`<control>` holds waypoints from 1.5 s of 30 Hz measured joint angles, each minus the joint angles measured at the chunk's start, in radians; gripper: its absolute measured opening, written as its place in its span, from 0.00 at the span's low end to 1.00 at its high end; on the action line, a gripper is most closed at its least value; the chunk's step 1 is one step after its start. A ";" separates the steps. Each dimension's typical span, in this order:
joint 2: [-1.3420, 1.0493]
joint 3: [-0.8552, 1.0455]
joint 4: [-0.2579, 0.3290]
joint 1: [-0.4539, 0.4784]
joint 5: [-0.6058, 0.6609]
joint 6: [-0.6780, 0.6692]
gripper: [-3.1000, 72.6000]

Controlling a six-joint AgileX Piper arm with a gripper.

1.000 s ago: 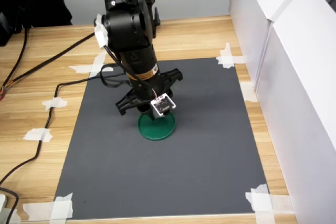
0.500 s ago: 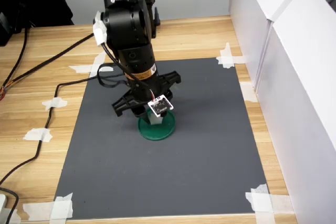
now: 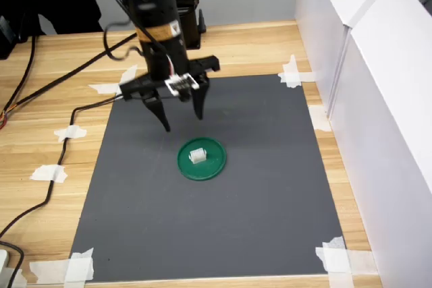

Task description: Grasp a white terminal and put it on the green lid.

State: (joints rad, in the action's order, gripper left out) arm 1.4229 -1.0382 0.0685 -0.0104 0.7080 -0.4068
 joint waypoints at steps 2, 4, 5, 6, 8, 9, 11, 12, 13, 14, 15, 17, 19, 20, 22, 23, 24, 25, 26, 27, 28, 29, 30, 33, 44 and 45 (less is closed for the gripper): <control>-0.096 0.057 -0.005 0.050 -0.052 0.013 0.40; -0.188 0.119 -0.008 0.087 -0.116 0.025 0.22; -0.240 0.152 -0.012 0.102 -0.148 0.035 0.15; -0.294 0.186 -0.015 0.113 -0.180 0.044 0.10; -0.407 0.250 -0.023 0.126 -0.228 0.057 0.05; -0.466 0.288 -0.024 0.130 -0.252 0.066 0.04; -0.583 0.366 -0.024 0.130 -0.286 0.085 0.03; -0.642 0.407 -0.024 0.130 -0.300 0.097 0.03; -0.699 0.448 -0.024 0.130 -0.316 0.112 0.02; -0.743 0.481 -0.024 0.130 -0.328 0.128 0.02; -0.796 0.520 -0.024 0.130 -0.341 0.144 0.02; -0.893 0.594 -0.024 0.130 -0.371 0.168 0.02; -0.966 0.660 -0.032 0.130 -0.391 0.180 0.02; -1.000 0.689 -0.039 0.130 -0.403 0.184 0.02; -1.058 0.736 -0.052 0.130 -0.422 0.185 0.02; -1.084 0.760 -0.058 0.130 -0.429 0.186 0.02; -1.107 0.783 -0.060 0.130 -0.438 0.189 0.02; -1.130 0.804 -0.061 0.130 -0.444 0.190 0.02; -1.148 0.820 -0.061 0.130 -0.450 0.191 0.02; -1.170 0.838 -0.061 0.130 -0.462 0.193 0.02; -1.193 0.855 -0.061 0.130 -0.472 0.201 0.02; -1.211 0.871 -0.061 0.130 -0.476 0.207 0.02; -1.234 0.887 -0.060 0.130 -0.481 0.215 0.02; -1.307 0.931 -0.049 0.130 -0.485 0.226 0.02; -1.433 0.970 -0.023 0.130 -0.456 0.245 0.02; -1.433 0.970 -0.023 0.130 -0.434 0.247 0.02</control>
State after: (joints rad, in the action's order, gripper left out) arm -0.0099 -0.0681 0.0451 0.1194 0.2743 -0.1597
